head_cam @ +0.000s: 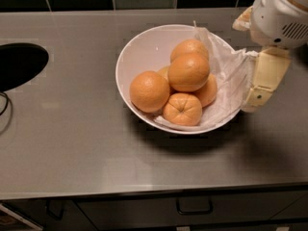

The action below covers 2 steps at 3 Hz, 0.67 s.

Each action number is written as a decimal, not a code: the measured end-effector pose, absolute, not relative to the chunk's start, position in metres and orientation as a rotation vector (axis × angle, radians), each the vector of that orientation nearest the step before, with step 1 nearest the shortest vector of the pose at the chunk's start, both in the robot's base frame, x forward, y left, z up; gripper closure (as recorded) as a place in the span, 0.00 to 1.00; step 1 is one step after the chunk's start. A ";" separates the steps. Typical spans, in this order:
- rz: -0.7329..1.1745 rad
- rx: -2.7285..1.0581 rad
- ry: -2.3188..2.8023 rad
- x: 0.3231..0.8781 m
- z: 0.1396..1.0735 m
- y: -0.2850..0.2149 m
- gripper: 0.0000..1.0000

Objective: Pick orange from white bowl

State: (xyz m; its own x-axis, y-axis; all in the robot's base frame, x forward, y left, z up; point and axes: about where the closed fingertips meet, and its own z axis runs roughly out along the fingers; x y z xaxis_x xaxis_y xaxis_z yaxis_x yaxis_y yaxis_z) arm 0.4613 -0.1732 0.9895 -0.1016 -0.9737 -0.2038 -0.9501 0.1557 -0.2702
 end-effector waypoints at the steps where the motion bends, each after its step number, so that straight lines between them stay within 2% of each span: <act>1: -0.098 -1.902 2.059 0.469 0.993 -0.153 0.00; 2: -0.065 -1.954 2.016 0.476 0.991 -0.136 0.00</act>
Offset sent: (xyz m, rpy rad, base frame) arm 0.0181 0.0529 -0.0075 0.0014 0.0604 0.1611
